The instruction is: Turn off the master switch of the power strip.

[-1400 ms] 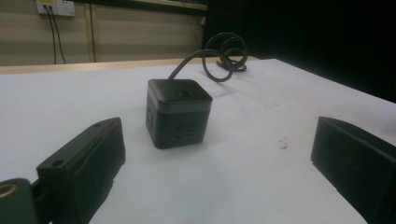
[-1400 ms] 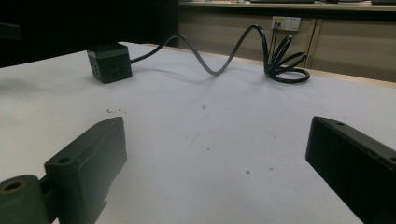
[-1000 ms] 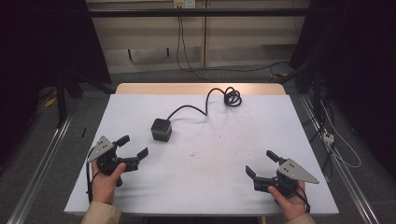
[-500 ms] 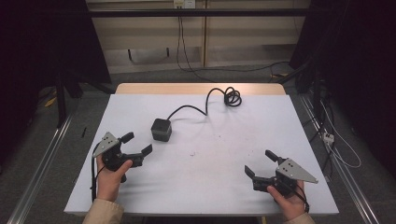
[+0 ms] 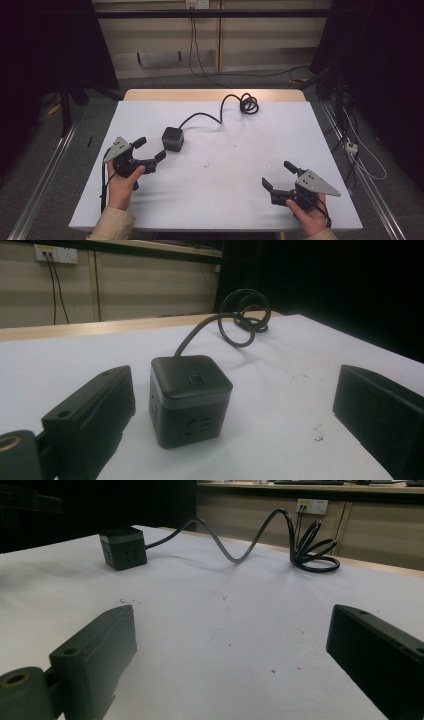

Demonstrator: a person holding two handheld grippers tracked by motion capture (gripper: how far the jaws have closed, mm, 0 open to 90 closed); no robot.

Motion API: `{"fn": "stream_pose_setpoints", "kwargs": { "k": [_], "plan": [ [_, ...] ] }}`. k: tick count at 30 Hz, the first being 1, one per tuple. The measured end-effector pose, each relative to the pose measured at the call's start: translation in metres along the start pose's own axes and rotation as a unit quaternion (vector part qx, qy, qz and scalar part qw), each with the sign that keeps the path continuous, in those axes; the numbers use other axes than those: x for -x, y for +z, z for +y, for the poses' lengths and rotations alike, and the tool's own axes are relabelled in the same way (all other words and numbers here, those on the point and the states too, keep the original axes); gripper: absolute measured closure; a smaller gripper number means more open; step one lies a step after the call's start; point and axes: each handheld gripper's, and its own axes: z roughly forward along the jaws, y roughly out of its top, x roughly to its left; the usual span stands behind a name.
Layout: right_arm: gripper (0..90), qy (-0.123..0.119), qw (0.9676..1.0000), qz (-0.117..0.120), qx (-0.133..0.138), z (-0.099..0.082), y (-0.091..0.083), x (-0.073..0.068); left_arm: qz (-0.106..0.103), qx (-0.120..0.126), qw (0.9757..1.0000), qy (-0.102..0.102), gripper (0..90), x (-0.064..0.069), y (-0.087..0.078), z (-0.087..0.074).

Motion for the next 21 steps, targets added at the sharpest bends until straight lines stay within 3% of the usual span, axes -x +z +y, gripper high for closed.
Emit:
{"fn": "stream_pose_setpoints", "kwargs": {
  "k": [21],
  "plan": [
    [5.6, -0.003, 1.0, 0.002, 0.0, 0.0, -0.001, 0.0, 0.001, -0.013, 0.9999, 0.006, 3.2, -0.003, 0.015, 0.009]
  ]
}}
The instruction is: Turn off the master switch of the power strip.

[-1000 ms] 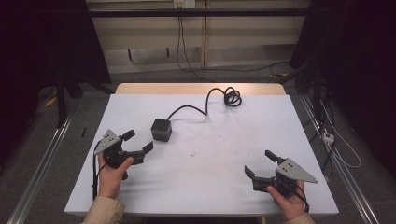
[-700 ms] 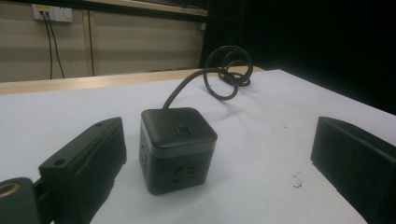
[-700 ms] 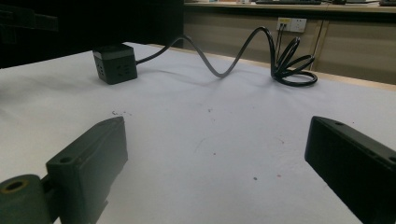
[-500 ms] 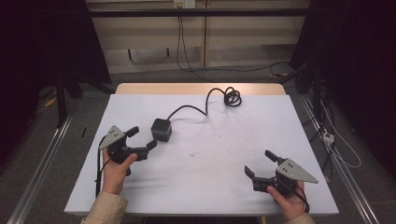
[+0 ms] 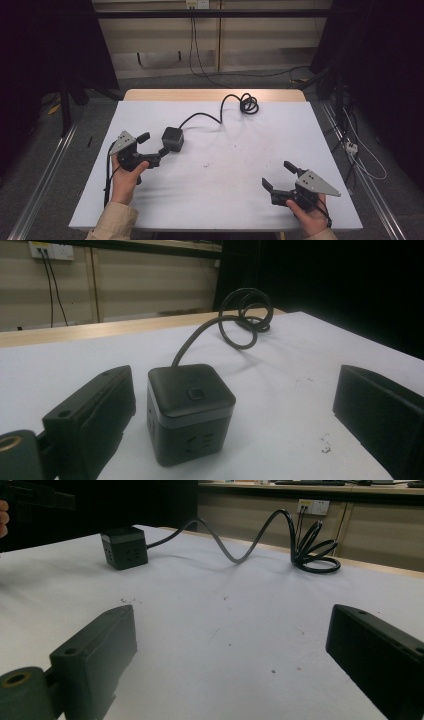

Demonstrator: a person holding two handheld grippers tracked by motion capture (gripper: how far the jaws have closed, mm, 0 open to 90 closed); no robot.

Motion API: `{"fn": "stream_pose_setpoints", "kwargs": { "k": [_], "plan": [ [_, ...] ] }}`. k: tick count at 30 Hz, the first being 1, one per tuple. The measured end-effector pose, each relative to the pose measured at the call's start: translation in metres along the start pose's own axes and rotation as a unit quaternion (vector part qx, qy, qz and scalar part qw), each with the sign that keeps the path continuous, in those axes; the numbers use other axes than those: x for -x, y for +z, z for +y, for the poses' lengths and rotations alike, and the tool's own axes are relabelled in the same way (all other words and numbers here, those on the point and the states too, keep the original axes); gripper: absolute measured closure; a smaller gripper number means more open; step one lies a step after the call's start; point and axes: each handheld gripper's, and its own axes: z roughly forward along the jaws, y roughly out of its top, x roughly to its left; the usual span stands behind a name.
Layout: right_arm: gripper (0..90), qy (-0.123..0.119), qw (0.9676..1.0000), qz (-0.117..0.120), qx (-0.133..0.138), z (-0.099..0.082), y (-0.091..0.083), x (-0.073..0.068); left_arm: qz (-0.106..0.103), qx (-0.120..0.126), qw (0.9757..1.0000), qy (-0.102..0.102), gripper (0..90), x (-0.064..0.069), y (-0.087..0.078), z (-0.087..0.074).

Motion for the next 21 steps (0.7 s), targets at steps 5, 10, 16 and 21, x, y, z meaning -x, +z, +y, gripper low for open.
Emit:
{"fn": "stream_pose_setpoints", "kwargs": {
  "k": [5, 10, 16, 21],
  "plan": [
    [5.6, 0.001, 1.0, 0.001, 0.0, 0.0, 0.0, 0.0, -0.004, 0.003, 1.0, 0.001, 3.1, 0.0, 0.003, 0.001],
    [5.8, -0.001, 1.0, 0.0, 0.004, 0.0, 0.0, 0.0, -0.003, 0.003, 1.0, -0.001, 3.1, -0.001, 0.004, 0.001],
    [6.0, -0.003, 1.0, 0.0, 0.004, 0.0, -0.001, 0.0, -0.004, -0.002, 1.0, 0.0, 3.1, -0.002, 0.009, 0.004],
    [5.9, -0.002, 1.0, 0.0, 0.004, 0.0, -0.001, 0.001, -0.001, -0.006, 1.0, 0.002, 3.2, -0.003, 0.012, 0.004]
  ]
}}
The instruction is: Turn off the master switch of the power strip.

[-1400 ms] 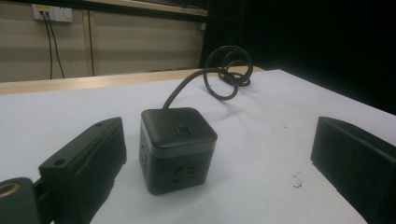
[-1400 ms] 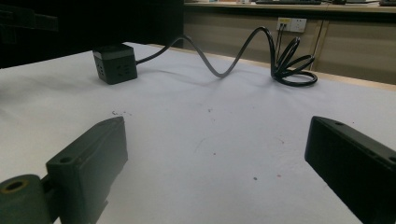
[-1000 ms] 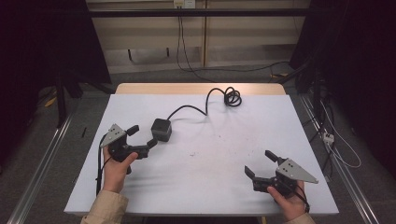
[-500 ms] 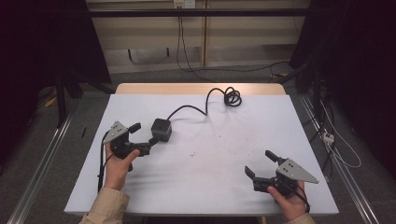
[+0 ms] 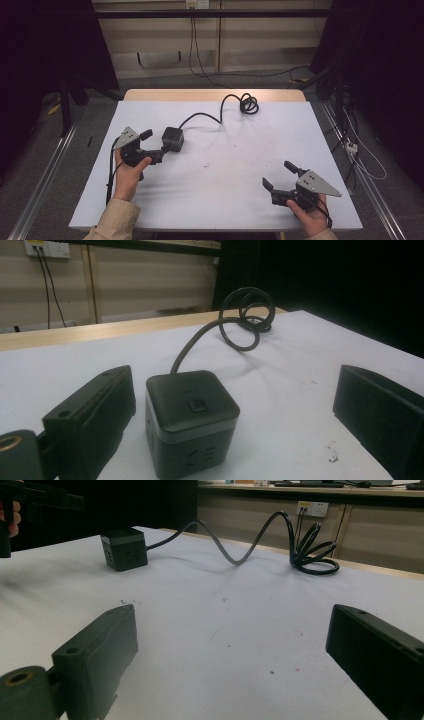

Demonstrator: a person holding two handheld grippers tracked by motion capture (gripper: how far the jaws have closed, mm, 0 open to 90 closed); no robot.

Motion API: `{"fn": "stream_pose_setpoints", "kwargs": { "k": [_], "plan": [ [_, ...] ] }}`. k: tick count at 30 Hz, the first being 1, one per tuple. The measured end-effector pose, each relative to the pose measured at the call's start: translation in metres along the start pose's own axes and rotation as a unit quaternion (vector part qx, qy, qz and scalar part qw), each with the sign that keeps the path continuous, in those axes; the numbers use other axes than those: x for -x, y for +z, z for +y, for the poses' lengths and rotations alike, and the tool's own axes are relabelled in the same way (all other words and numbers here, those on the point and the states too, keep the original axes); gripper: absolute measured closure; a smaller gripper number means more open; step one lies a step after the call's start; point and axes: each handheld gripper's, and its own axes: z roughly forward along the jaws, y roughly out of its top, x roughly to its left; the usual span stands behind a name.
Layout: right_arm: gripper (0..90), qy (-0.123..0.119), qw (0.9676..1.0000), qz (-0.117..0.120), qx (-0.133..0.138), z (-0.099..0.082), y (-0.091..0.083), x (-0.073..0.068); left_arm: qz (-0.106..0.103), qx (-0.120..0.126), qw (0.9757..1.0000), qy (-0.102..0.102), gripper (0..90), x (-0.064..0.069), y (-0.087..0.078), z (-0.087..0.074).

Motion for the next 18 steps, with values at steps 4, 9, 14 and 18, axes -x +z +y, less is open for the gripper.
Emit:
{"fn": "stream_pose_setpoints", "kwargs": {
  "k": [4, 9, 14, 18],
  "plan": [
    [5.9, 0.002, 1.0, -0.002, 0.0, 0.0, -0.0004, 0.0003, 0.003, 0.003, 1.0, -0.004, 3.1, -0.0015, 0.0011, 0.0005],
    [5.8, 0.003, 1.0, -0.001, 0.0, -0.0003, -0.0003, 0.0004, 0.003, 0.003, 1.0, -0.002, 3.1, -0.0024, 0.0022, 0.0023],
    [5.8, 0.002, 1.0, 0.0, 0.0, -0.0005, -0.0002, 0.0001, 0.003, 0.003, 1.0, 0.001, 3.3, -0.0029, 0.0049, 0.003],
    [5.8, 0.002, 1.0, -0.001, 0.0, -0.0005, -0.0005, 0.0006, 0.003, 0.001, 1.0, 0.001, 4.1, -0.0038, 0.0058, 0.0028]
  ]
}}
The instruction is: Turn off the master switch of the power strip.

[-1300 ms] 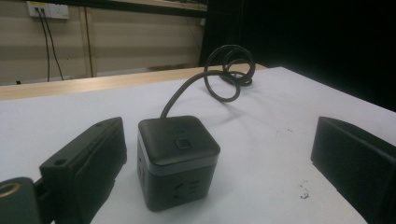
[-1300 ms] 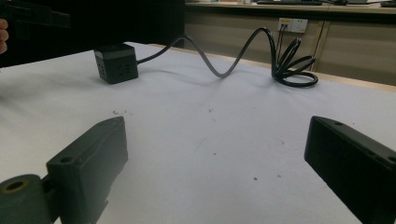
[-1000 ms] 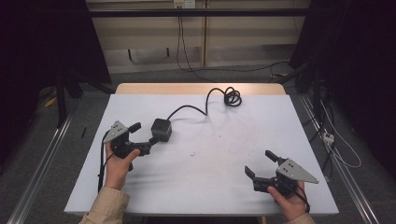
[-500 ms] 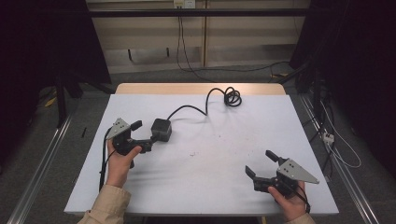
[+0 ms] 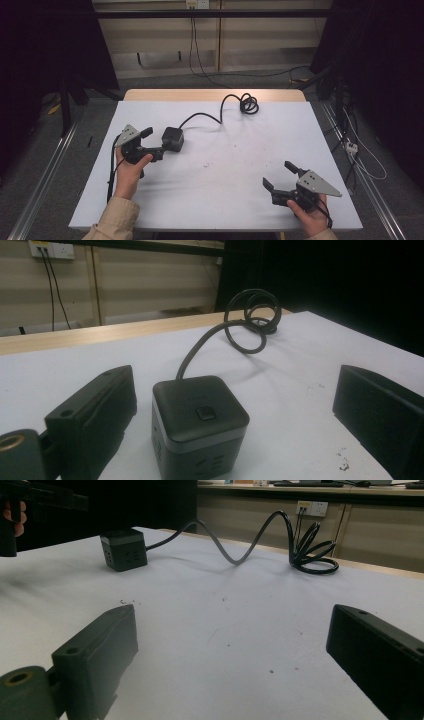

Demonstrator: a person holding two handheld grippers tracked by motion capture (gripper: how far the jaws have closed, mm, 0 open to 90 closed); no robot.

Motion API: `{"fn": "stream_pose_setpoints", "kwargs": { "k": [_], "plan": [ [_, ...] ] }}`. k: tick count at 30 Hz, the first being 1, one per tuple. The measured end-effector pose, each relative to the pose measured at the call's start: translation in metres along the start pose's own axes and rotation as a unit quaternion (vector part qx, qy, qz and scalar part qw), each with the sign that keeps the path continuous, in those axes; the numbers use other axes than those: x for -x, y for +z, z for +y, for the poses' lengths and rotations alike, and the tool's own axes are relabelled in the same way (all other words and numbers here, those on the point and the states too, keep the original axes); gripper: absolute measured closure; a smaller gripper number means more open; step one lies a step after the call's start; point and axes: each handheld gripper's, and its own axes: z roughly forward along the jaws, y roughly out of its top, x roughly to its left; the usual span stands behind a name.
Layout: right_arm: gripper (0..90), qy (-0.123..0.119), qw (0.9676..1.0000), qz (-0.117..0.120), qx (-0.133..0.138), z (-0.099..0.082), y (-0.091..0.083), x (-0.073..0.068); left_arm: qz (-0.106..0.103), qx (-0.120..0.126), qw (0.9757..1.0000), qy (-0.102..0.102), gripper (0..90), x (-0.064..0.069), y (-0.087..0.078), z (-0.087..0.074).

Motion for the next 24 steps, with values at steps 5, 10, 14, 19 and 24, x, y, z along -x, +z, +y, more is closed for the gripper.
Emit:
{"fn": "stream_pose_setpoints", "kwargs": {
  "k": [5, 10, 14, 19, 24],
  "plan": [
    [5.8, 0.0, 1.0, 0.0, 0.0, -0.0002, 0.0002, 0.0001, 0.004, -0.002, 1.0, 0.003, 4.4, -0.0018, 0.0019, 0.0015],
    [5.8, 0.001, 1.0, 0.001, -0.001, -0.0007, -0.0001, 0.0006, 0.0, -0.008, 0.9999, 0.009, 4.3, -0.0002, 0.0044, 0.0044],
    [5.8, 0.002, 1.0, 0.002, -0.001, -0.0008, -0.0003, 0.0007, 0.001, -0.009, 0.9999, 0.009, 4.3, 0.0, 0.0058, 0.0053],
    [5.8, 0.001, 1.0, 0.002, -0.001, -0.0008, -0.0005, 0.0007, 0.002, -0.011, 0.9999, 0.005, 5.1, -0.0018, 0.0069, 0.0053],
    [5.8, 0.002, 1.0, 0.001, 0.0, -0.0007, -0.0007, 0.0012, -0.001, -0.009, 0.9999, 0.009, 9.1, -0.0018, 0.0076, 0.007]
  ]
}}
